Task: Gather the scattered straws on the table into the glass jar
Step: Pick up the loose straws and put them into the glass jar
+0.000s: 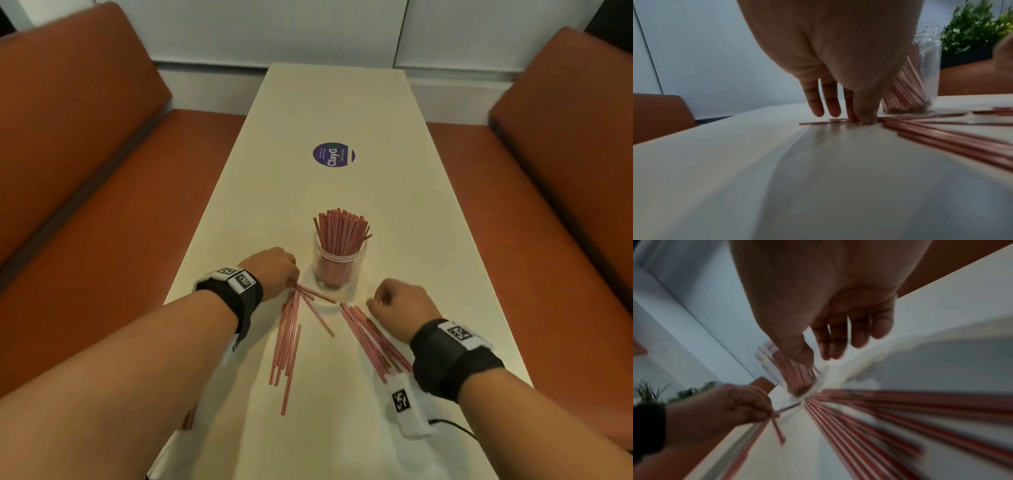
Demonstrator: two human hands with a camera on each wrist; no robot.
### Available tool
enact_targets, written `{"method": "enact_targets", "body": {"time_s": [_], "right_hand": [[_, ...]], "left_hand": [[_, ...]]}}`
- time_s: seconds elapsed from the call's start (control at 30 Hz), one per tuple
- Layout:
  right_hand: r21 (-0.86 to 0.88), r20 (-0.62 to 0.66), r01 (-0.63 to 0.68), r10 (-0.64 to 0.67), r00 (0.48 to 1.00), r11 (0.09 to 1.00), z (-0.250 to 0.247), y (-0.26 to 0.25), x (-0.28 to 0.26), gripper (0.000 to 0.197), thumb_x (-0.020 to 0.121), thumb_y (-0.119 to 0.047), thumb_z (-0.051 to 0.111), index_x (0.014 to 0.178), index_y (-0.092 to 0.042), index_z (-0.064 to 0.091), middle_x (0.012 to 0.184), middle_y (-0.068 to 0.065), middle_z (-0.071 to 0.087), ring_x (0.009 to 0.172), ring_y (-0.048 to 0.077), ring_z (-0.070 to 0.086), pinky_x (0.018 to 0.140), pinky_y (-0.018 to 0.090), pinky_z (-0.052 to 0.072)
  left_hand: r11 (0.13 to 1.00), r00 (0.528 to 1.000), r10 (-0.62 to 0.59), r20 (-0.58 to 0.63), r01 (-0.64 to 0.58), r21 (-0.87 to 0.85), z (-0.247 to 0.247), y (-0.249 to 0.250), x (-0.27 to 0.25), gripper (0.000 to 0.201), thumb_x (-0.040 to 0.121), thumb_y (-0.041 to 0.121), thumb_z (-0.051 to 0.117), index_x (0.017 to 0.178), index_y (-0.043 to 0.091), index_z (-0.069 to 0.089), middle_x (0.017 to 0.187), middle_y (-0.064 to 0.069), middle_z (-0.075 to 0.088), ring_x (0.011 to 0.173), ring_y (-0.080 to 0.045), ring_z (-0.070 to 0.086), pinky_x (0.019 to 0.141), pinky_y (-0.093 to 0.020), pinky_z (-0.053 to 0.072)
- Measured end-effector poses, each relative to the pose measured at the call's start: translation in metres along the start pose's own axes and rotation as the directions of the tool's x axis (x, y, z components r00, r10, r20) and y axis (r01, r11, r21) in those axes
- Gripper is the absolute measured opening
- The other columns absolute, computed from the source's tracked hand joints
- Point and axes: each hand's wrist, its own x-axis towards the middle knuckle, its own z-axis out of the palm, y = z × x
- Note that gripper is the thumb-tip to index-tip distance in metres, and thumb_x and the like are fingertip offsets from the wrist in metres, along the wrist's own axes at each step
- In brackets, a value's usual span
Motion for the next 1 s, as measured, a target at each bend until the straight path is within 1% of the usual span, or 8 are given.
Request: {"method": "enact_targets", "body": {"time_s": [0.1,0.33,0.5,0.6,0.67,0.77,0.87,1.0], "right_hand": [[-0.216,0.126,-0.022,0.050,0.991,0.976,0.014,0.004,-0.007,0.035,0.078,-0.049,0.061,0.100,-0.022,0.057,0.096,-0.001,0.060,0.086,0.017,0.059,0.077,0.031,0.053],[-0.363,0.138,0.000,0.054,0.989,0.932,0.027,-0.006,-0.013,0.041,0.083,-0.048,0.057,0.109,-0.016,0.057,0.104,0.004,0.062,0.088,0.022,0.060,0.073,0.031,0.051],[-0.360,0.141,-0.027,0.083,0.986,0.933,0.027,-0.005,-0.020,0.050,0.077,-0.057,0.060,0.107,-0.016,0.055,0.101,0.003,0.060,0.084,0.021,0.059,0.071,0.031,0.051],[-0.323,0.142,-0.029,0.078,0.987,0.946,0.030,-0.007,-0.023,0.052,0.077,-0.056,0.061,0.108,-0.015,0.056,0.097,0.003,0.059,0.083,0.021,0.060,0.069,0.030,0.051],[-0.308,0.144,-0.026,0.073,0.987,0.951,0.033,-0.011,-0.026,0.055,0.076,-0.057,0.062,0.111,-0.015,0.056,0.097,0.003,0.056,0.084,0.020,0.058,0.069,0.029,0.049],[-0.322,0.137,-0.032,0.080,0.987,0.946,0.038,-0.015,-0.028,0.065,0.073,-0.059,0.065,0.117,-0.014,0.051,0.112,0.007,0.056,0.100,0.025,0.059,0.076,0.031,0.045],[-0.333,0.140,-0.048,0.100,0.985,0.942,0.037,-0.018,-0.029,0.055,0.077,-0.049,0.068,0.116,-0.012,0.053,0.115,0.008,0.058,0.102,0.026,0.060,0.074,0.029,0.044],[-0.356,0.142,-0.065,0.123,0.982,0.932,0.035,-0.019,-0.029,0.025,0.087,-0.025,0.059,0.107,-0.010,0.059,0.109,0.010,0.065,0.096,0.027,0.065,0.068,0.027,0.044]], "left_hand": [[0.997,1.000,-0.001,0.018,0.000,0.072,0.006,0.002,-0.004,0.024,0.098,0.022,0.046,0.109,0.015,0.066,0.110,-0.003,0.063,0.104,-0.023,0.055,0.087,-0.036,0.047],[0.946,0.997,0.007,0.073,-0.030,0.322,0.002,0.023,-0.015,0.027,0.097,0.010,0.032,0.117,0.008,0.050,0.119,-0.010,0.052,0.105,-0.027,0.050,0.082,-0.035,0.037],[0.986,0.992,-0.120,0.032,0.116,0.120,-0.007,0.030,-0.037,0.019,0.096,0.021,0.038,0.103,0.012,0.053,0.104,-0.008,0.058,0.088,-0.026,0.055,0.074,-0.032,0.037],[0.896,0.909,-0.372,0.189,0.405,-0.182,0.002,0.048,-0.057,0.020,0.093,0.018,0.043,0.076,0.012,0.050,0.079,-0.006,0.057,0.072,-0.023,0.056,0.056,-0.025,0.038],[0.810,0.863,-0.438,0.253,0.501,-0.307,0.016,0.060,-0.065,0.023,0.092,0.014,0.045,0.070,0.010,0.049,0.086,-0.011,0.063,0.085,-0.028,0.064,0.059,-0.025,0.042],[0.706,0.819,-0.550,0.165,0.561,-0.431,0.022,0.075,-0.069,0.031,0.089,0.037,0.055,0.091,0.007,0.062,0.104,-0.012,0.067,0.096,-0.030,0.064,0.072,-0.029,0.048],[0.691,0.790,-0.602,0.118,0.589,-0.419,0.026,0.086,-0.066,0.053,0.077,0.059,0.063,0.095,0.009,0.061,0.102,-0.011,0.063,0.092,-0.028,0.064,0.070,-0.029,0.049],[0.723,0.799,-0.594,0.097,0.583,-0.372,0.027,0.091,-0.063,0.034,0.089,0.029,0.058,0.113,0.005,0.062,0.117,-0.014,0.064,0.105,-0.030,0.063,0.082,-0.032,0.050]]}}
